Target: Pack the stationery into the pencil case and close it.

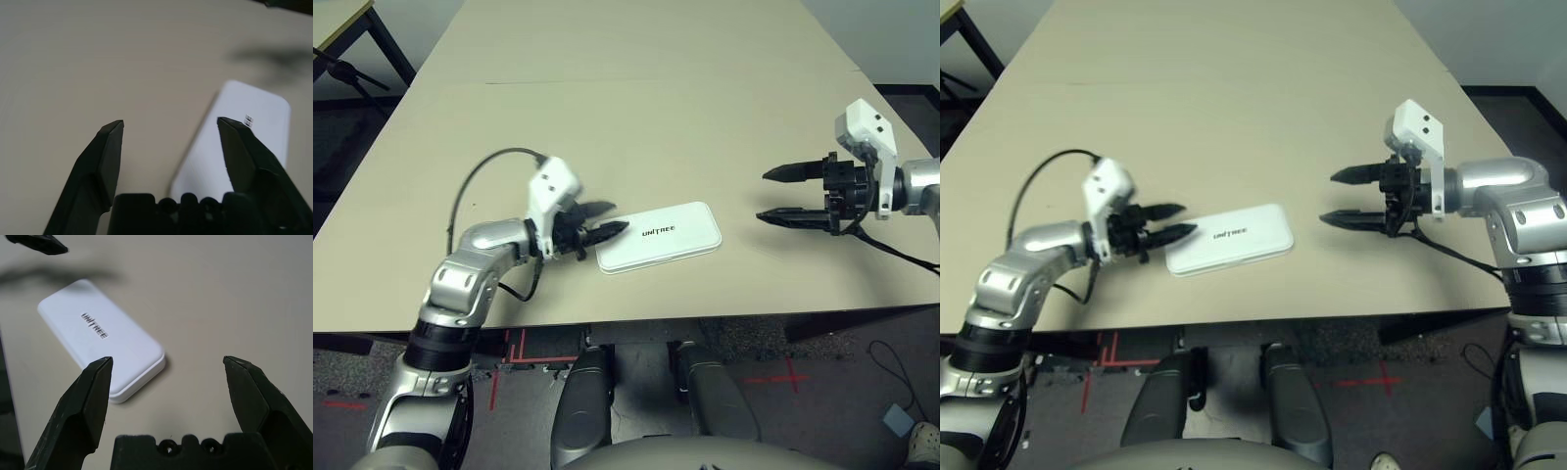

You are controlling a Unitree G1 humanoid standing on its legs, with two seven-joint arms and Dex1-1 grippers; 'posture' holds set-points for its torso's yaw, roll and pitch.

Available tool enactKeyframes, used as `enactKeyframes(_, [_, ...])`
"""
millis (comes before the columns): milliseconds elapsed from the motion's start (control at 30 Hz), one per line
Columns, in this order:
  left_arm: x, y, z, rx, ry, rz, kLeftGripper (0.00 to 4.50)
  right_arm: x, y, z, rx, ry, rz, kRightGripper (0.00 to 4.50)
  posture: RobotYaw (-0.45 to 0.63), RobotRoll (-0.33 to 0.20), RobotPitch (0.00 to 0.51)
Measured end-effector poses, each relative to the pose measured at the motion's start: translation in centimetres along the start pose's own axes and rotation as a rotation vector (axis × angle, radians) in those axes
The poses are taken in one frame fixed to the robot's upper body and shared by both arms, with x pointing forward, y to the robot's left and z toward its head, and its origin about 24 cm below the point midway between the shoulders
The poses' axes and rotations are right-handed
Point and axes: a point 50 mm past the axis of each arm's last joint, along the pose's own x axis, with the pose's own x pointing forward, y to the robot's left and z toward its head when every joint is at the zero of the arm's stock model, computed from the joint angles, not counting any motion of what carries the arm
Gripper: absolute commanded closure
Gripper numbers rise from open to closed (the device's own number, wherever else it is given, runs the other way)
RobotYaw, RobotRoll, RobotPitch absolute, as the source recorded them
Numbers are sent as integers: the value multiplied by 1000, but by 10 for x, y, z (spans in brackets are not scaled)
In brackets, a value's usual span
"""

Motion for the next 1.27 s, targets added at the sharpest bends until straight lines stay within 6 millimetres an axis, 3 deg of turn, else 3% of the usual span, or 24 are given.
enactKeyframes(267, [-29,79,8,-58,-254,524,17,1,-40,-28,31,-131,-533,0,-29,0,157])
enactKeyframes(467, [-42,111,-5,-66,-338,739,17,-16,-66,-43,19,-152,-869,0,-51,0,153])
enactKeyframes(767, [-51,129,-13,-43,-372,876,17,-40,-80,-59,9,-139,-1128,0,-60,0,176])
enactKeyframes(1267, [-43,131,-12,-50,-378,879,17,-54,-83,-62,5,-150,-1200,0,-87,0,163])
